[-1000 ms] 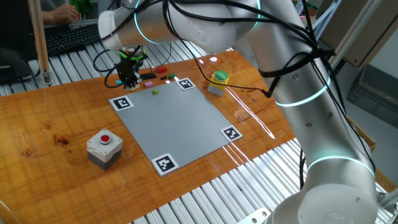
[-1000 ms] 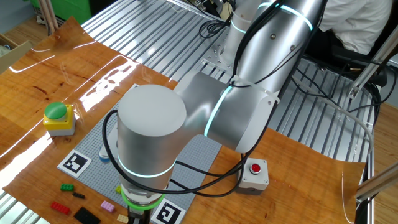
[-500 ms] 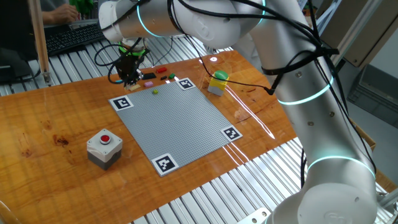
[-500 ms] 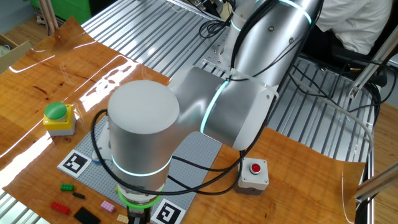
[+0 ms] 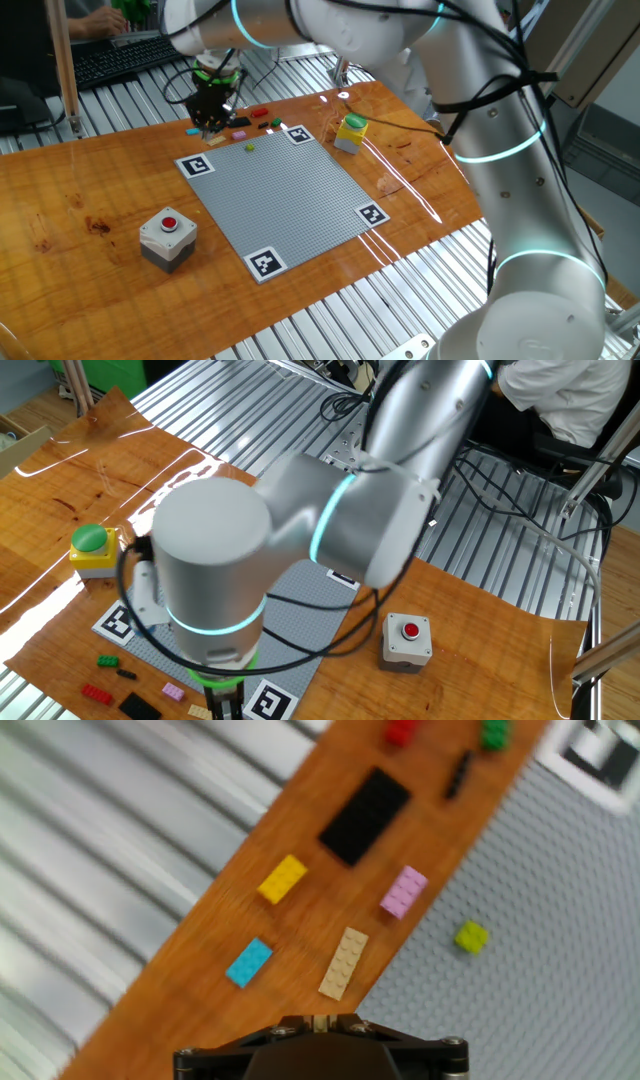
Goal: Build with small Lego blocks
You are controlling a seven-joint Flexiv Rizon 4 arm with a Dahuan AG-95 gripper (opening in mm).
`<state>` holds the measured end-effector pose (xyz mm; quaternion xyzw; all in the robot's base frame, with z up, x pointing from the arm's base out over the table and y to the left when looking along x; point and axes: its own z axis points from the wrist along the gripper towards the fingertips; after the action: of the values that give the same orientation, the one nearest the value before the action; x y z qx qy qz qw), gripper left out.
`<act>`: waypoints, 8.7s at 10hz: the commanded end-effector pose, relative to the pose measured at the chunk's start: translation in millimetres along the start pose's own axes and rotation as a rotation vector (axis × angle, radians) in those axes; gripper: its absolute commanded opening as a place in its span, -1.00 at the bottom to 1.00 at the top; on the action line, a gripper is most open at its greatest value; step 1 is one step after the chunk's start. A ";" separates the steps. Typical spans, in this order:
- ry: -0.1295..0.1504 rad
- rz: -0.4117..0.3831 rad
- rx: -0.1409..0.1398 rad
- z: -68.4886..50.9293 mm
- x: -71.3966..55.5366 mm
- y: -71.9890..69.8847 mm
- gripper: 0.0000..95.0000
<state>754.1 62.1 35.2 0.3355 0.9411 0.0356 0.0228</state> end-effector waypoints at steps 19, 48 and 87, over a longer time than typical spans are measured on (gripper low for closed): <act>0.016 -0.735 0.033 4.3 10.9 -103.7 -1.00; -0.007 -0.732 0.026 13.3 6.2 -112.1 -1.00; -0.153 -0.717 0.011 30.9 10.3 -115.3 -1.00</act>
<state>675.7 -18.7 8.4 -0.0154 0.9944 -0.0041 0.1049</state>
